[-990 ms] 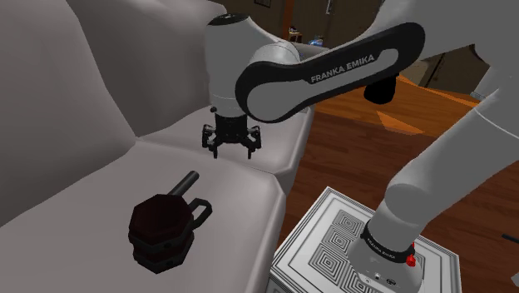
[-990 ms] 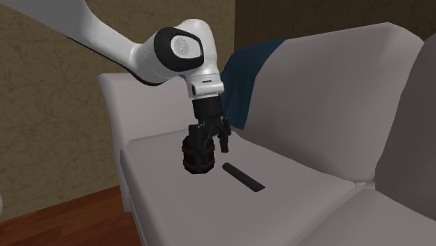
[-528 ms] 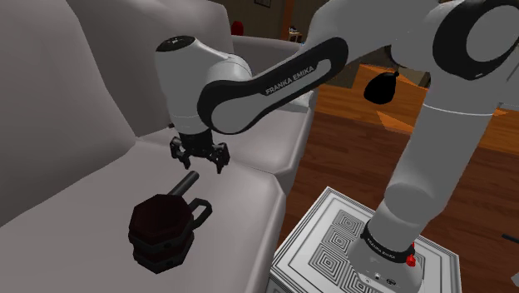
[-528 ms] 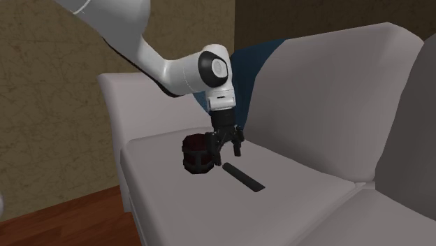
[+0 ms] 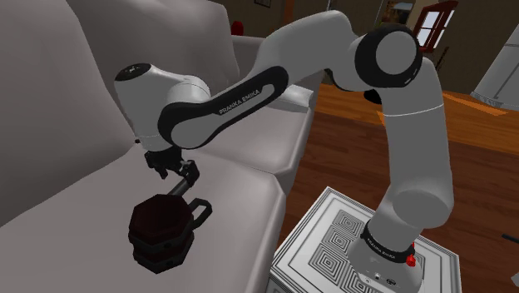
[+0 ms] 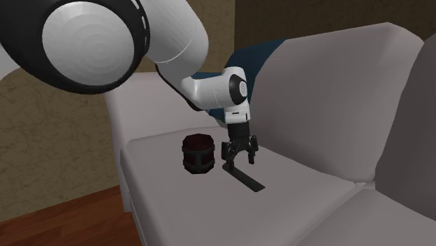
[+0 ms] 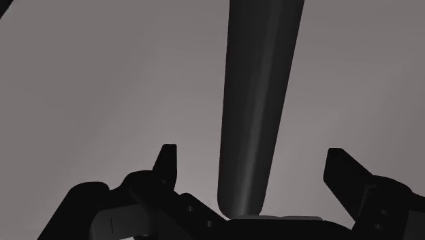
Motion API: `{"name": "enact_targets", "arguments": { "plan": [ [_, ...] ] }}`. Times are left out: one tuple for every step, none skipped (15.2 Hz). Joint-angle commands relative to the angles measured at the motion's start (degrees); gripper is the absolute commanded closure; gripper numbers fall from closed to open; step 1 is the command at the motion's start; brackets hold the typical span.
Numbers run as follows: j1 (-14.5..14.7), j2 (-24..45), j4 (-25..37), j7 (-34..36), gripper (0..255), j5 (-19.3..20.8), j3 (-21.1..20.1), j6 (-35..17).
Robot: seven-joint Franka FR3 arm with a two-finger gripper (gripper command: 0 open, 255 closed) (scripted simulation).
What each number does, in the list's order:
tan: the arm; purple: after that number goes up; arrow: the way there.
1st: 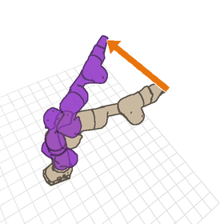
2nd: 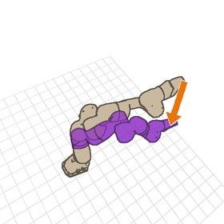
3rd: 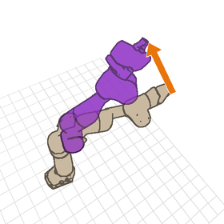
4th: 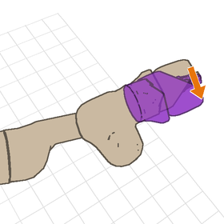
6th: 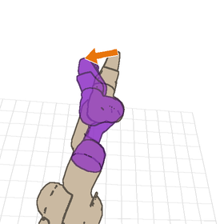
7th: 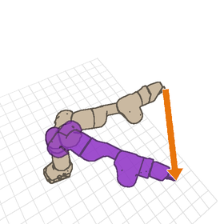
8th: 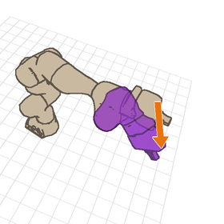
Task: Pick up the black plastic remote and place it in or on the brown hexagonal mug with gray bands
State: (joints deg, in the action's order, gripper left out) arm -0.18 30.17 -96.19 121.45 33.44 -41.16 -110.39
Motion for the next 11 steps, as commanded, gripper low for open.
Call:
{"name": "enact_targets", "arguments": {
  "plan": [
    [0.8, 1.54, 1.07, 0.97, 0, 0.79, 0.73, -0.16],
    [0.76, 1.81, 0.7, 1.14, 0, 1.06, 0.91, -0.73],
    [0.73, 2.09, 0.35, 1.3, 0, 1.33, 1.09, -1.3],
    [0.69, 2.38, 0.01, 1.47, 0, 1.62, 1.28, -1.86],
    [0.67, 2.67, -0.32, 1.64, 0, 1.91, 1.47, -2.42],
    [0.65, 2.98, -0.63, 1.82, 0, 2.2, 1.67, -2.97],
    [0.64, 3.16, -0.8, 1.92, 0, 2.37, 1.79, -3.28],
    [0.64, 3.16, -0.81, 1.92, 0, 2.37, 1.79, -3.28],
    [0.64, 3.16, -0.8, 1.92, 0, 2.37, 1.79, -3.28],
    [0.64, 3.16, -0.8, 1.92, 0, 2.37, 1.79, -3.28],
    [0.64, 3.16, -0.8, 1.92, 0, 2.37, 1.79, -3.28]
  ]
}}
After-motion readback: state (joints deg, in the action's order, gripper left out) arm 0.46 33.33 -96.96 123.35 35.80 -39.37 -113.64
